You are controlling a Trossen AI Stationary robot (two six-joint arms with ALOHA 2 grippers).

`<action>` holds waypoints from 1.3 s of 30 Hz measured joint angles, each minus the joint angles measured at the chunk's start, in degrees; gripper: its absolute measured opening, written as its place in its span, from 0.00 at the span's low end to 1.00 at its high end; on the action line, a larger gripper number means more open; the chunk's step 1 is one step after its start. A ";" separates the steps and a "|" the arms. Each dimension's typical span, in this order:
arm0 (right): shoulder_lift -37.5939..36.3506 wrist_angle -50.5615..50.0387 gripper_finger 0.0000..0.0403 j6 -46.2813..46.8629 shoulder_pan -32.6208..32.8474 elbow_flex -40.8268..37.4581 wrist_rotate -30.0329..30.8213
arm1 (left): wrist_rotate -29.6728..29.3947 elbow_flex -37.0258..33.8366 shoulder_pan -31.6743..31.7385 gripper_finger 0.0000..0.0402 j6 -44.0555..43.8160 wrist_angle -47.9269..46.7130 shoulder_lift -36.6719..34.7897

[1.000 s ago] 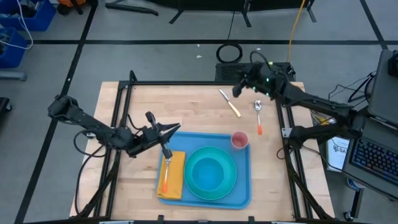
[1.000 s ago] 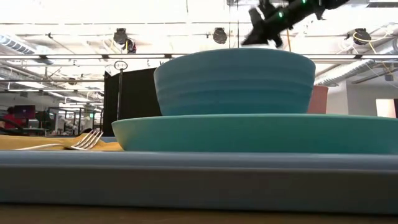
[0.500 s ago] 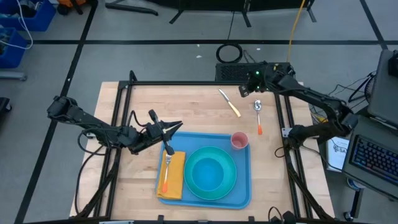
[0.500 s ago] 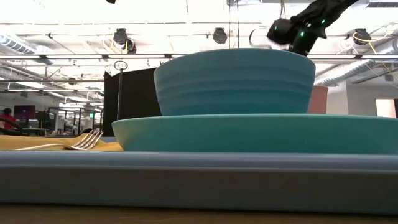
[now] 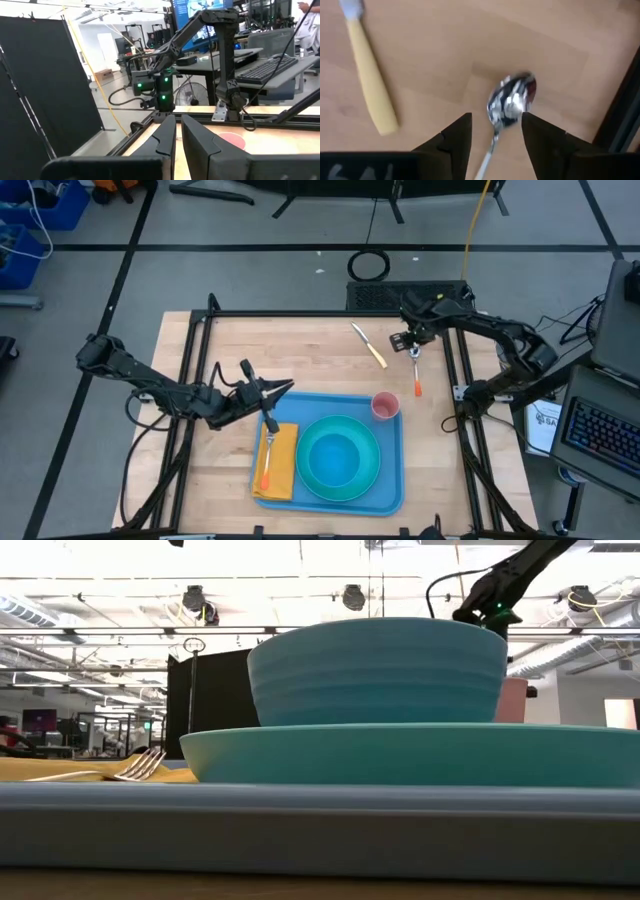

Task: Set up tray
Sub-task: Put the orange spoon on the blue tray to the right of the orange fork

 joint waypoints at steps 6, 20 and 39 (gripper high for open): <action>0.14 -5.25 0.39 2.39 0.97 -0.02 -0.22 | 0.00 0.00 -0.02 0.09 -1.14 -0.90 0.00; 0.10 2.59 0.39 7.78 3.80 -11.37 -4.03 | 1.42 0.00 -0.53 0.09 -4.01 -1.41 -0.01; -0.03 10.22 0.15 8.01 3.79 -15.37 -5.29 | 1.42 0.00 -1.10 0.09 -4.10 -1.36 0.00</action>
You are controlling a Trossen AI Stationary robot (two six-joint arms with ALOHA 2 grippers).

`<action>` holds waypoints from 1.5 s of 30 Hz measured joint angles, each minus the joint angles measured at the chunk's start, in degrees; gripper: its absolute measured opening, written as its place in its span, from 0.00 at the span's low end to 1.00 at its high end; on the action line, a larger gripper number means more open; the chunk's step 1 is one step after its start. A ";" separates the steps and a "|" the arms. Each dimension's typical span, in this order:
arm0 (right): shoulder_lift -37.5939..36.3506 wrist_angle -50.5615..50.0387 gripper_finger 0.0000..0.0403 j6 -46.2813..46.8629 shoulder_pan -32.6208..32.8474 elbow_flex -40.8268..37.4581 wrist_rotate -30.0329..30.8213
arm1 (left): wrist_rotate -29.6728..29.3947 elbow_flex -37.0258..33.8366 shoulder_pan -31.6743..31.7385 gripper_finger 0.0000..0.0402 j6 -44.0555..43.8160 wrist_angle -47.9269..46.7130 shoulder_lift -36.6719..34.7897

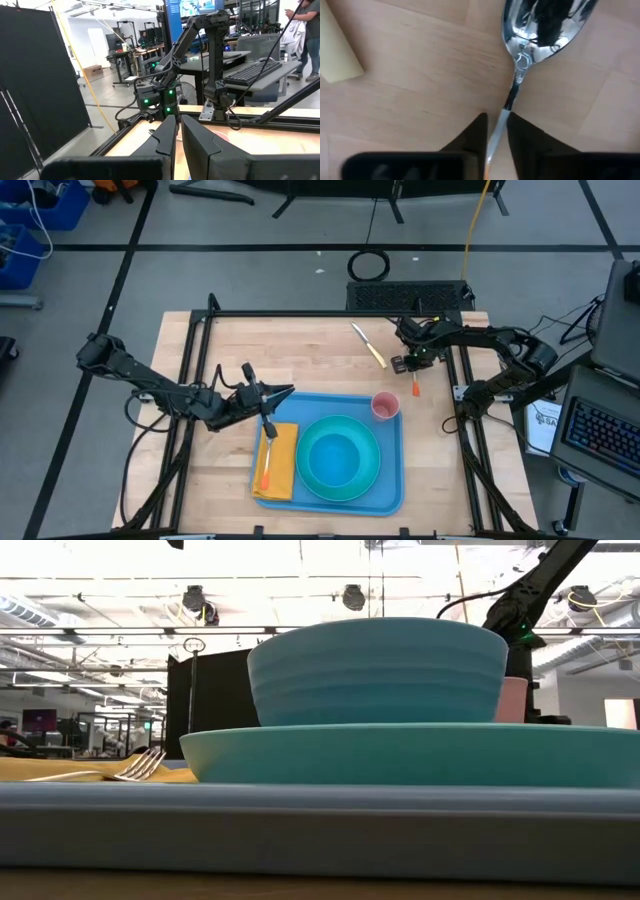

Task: Set up tray
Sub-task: Put the orange spoon on the blue tray to the right of the orange fork

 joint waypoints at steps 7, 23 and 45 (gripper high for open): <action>0.02 0.67 0.03 -0.92 0.00 -0.05 0.34 | 0.01 0.00 0.00 0.09 -0.41 -0.10 -0.01; -8.50 4.79 0.00 -2.20 2.03 -0.26 4.38 | 0.02 0.00 0.00 0.09 0.09 -1.00 0.00; -34.95 34.32 0.00 -2.52 28.10 -0.15 6.62 | 0.18 0.02 0.28 0.09 3.33 -0.84 0.00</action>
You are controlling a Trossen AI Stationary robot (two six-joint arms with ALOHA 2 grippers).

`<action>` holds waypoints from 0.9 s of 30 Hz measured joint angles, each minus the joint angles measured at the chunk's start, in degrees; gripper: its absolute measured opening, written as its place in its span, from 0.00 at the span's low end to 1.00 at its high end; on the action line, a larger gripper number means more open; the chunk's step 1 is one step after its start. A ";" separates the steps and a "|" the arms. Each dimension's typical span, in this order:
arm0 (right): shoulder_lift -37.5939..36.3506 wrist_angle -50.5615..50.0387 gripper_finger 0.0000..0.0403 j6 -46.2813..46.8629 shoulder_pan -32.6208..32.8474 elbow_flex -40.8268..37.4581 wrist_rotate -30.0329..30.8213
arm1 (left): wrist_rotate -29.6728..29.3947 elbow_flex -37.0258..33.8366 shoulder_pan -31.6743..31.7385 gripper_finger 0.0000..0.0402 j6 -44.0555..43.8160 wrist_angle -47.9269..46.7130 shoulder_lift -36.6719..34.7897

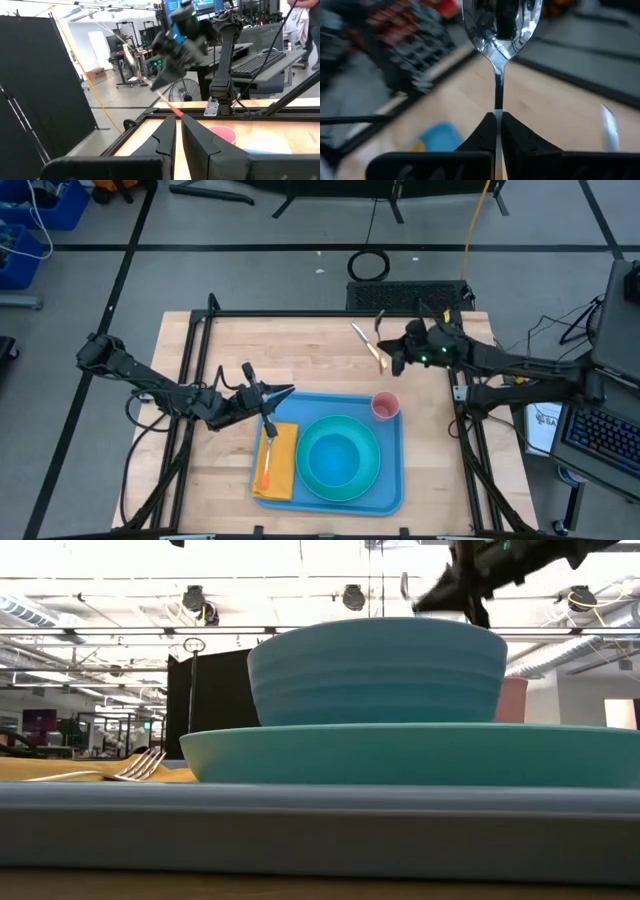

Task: Set up tray
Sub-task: Put the orange spoon on the blue tray to the right of the orange fork

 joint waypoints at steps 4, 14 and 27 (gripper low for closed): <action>0.11 8.86 0.00 -4.75 7.06 0.00 0.81 | 0.09 0.00 0.62 0.09 -0.74 -0.04 -0.01; 10.49 37.90 0.00 -14.54 21.96 0.00 4.73 | 16.14 0.00 6.25 0.09 -4.43 0.88 1.63; 27.74 67.67 0.00 -25.81 25.83 0.04 4.77 | 2.92 0.00 4.01 0.09 14.83 9.94 10.12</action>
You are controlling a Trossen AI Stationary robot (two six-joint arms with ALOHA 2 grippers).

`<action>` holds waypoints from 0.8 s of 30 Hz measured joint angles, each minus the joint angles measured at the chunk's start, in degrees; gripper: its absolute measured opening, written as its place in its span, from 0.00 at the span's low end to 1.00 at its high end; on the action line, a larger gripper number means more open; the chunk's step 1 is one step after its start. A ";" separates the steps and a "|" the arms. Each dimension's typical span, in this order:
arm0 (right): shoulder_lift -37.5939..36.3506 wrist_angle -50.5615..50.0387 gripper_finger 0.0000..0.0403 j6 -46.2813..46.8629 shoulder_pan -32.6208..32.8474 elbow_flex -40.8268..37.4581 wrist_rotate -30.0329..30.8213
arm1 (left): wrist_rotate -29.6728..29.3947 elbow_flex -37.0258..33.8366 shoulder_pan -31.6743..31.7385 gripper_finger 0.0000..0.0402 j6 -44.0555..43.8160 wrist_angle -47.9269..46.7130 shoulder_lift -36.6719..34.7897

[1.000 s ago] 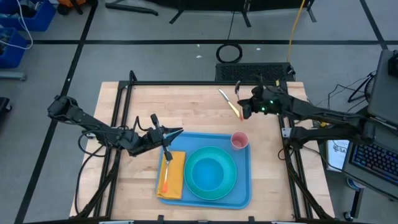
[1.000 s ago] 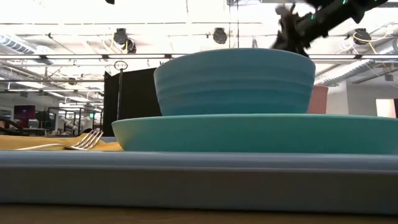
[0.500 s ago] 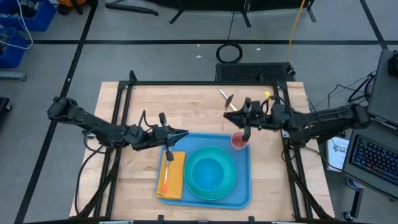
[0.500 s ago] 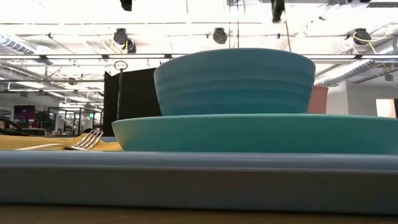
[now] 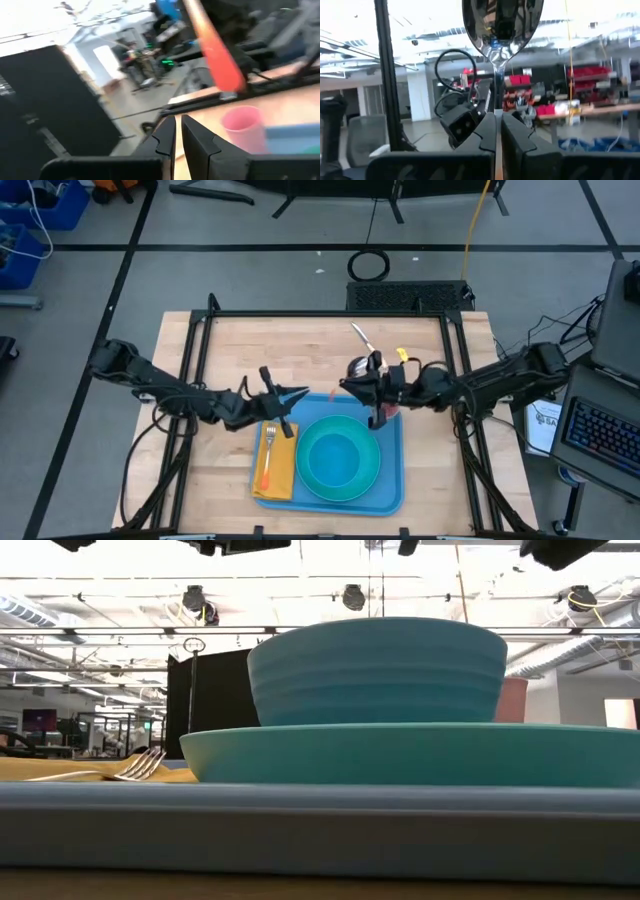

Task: Set up tray
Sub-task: Put the orange spoon on the blue tray to the right of the orange fork

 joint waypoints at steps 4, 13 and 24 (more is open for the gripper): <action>5.33 6.76 0.00 -8.30 1.76 0.23 -0.04 | -2.59 0.00 -0.22 0.09 3.18 3.72 1.70; 9.43 10.30 0.00 -14.05 3.53 4.05 -0.13 | -3.62 0.00 0.23 0.26 5.48 6.70 2.76; 9.92 10.70 0.00 -14.77 1.69 8.91 -3.23 | -5.11 0.00 0.32 0.48 6.03 7.74 2.76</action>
